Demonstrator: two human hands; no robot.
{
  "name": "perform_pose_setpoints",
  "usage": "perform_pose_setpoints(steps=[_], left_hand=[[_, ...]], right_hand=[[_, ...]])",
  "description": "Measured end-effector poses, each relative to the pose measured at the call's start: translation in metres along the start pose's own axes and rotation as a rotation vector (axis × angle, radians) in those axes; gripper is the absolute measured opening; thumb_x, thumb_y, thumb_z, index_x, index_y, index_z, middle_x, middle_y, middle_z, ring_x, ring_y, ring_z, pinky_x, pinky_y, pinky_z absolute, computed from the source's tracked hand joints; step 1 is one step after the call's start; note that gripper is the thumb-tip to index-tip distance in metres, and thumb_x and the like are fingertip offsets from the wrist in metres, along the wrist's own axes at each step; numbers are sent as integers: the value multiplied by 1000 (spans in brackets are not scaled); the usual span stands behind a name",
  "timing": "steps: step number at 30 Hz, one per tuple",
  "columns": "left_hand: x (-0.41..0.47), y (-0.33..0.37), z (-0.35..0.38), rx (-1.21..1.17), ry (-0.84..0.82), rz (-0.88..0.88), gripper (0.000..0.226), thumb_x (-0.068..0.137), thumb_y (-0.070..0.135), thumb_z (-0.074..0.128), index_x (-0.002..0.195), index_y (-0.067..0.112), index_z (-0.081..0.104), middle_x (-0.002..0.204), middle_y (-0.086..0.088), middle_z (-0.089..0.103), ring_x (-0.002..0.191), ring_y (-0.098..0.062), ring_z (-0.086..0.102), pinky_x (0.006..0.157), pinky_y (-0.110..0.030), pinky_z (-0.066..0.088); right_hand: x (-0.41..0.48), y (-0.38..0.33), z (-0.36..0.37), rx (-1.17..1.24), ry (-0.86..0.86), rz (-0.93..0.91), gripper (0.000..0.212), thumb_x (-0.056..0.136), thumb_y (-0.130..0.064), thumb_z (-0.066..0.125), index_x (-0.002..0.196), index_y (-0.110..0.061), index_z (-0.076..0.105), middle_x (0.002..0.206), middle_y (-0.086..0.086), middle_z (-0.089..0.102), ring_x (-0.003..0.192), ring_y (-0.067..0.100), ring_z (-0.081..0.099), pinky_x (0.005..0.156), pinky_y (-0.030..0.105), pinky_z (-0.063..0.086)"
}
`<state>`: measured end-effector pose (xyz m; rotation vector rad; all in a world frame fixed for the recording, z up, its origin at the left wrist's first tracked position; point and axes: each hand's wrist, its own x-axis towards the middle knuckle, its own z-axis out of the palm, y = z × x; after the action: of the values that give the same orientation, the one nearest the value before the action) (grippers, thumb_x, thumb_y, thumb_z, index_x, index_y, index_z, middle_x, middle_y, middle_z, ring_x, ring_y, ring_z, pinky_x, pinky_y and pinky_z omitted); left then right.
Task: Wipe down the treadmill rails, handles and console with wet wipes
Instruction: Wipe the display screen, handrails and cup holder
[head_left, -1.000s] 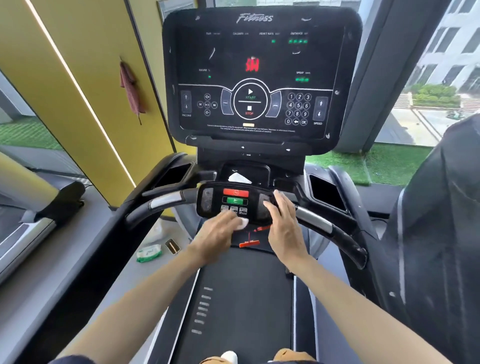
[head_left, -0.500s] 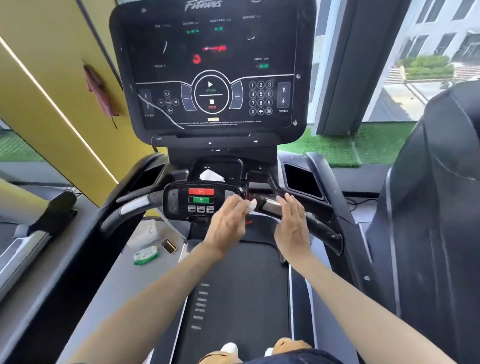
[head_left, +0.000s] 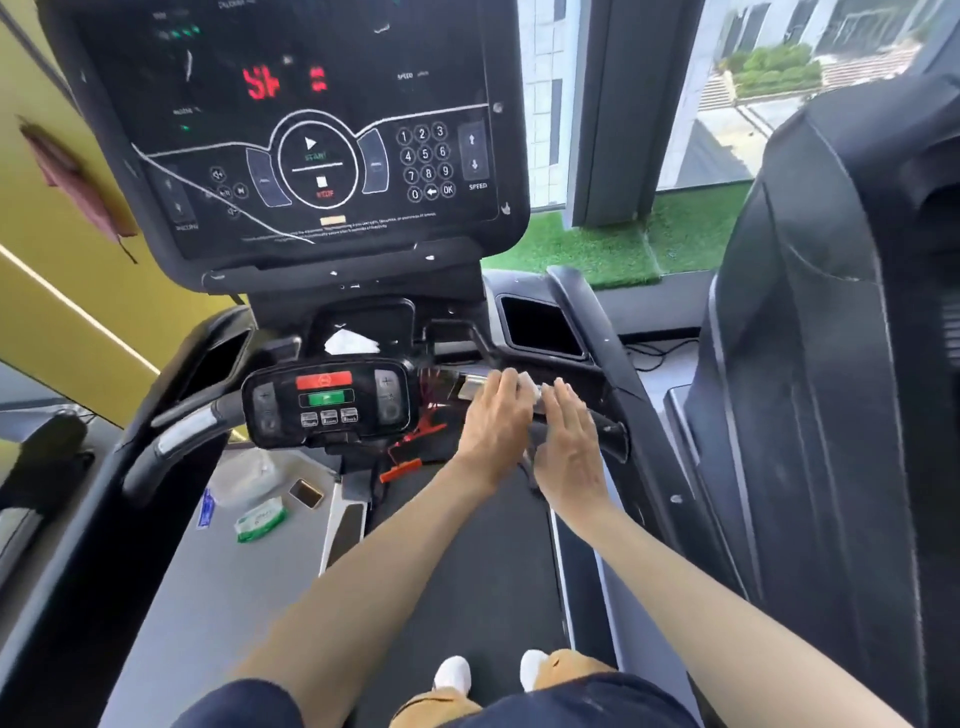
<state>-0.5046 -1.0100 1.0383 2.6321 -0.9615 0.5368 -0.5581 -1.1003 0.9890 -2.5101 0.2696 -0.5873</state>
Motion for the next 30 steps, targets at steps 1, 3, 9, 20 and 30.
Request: perform_pose_setpoints(steps=[1, 3, 9, 20, 30], left_hand=[[3, 14, 4, 6, -47, 57, 33, 52, -1, 79, 81, 4, 66, 73, -7, 57, 66, -24, 57, 52, -26, 47], [10, 37, 11, 49, -149, 178, 28, 48, 4, 78, 72, 10, 64, 70, -4, 56, 64, -20, 55, 53, -24, 45], [15, 4, 31, 107, -186, 445, 24, 70, 0, 51, 87, 5, 68, 88, -8, 66, 90, -23, 44, 70, -37, 48], [17, 41, 63, 299, -459, 649, 49, 55, 21, 79, 102, 7, 74, 104, -6, 73, 101, -17, 68, 90, -29, 51], [8, 35, 66, 337, -334, 684, 47, 73, 11, 38, 104, 1, 72, 108, -14, 71, 103, -24, 67, 89, -36, 54]], right_hand=[[-4, 5, -4, 0, 4, 20, 62, 75, 12, 66, 133, 3, 48, 138, 22, 49, 130, 35, 46, 112, 41, 31], [-14, 18, -15, -17, 4, 83, 62, 80, 7, 64, 138, 4, 42, 142, 23, 44, 134, 35, 40, 114, 44, 29], [-36, 57, -35, -217, -150, 286, 69, 87, -1, 57, 148, 2, 25, 156, 19, 21, 146, 29, 15, 120, 44, 10], [-45, 70, -38, -284, -243, 359, 64, 97, -12, 44, 151, -1, 12, 159, 17, 6, 148, 25, 2, 120, 41, 0], [-46, 74, -43, -300, -249, 308, 64, 94, -7, 43, 150, 1, 12, 159, 17, 11, 148, 26, 5, 119, 44, -3]])
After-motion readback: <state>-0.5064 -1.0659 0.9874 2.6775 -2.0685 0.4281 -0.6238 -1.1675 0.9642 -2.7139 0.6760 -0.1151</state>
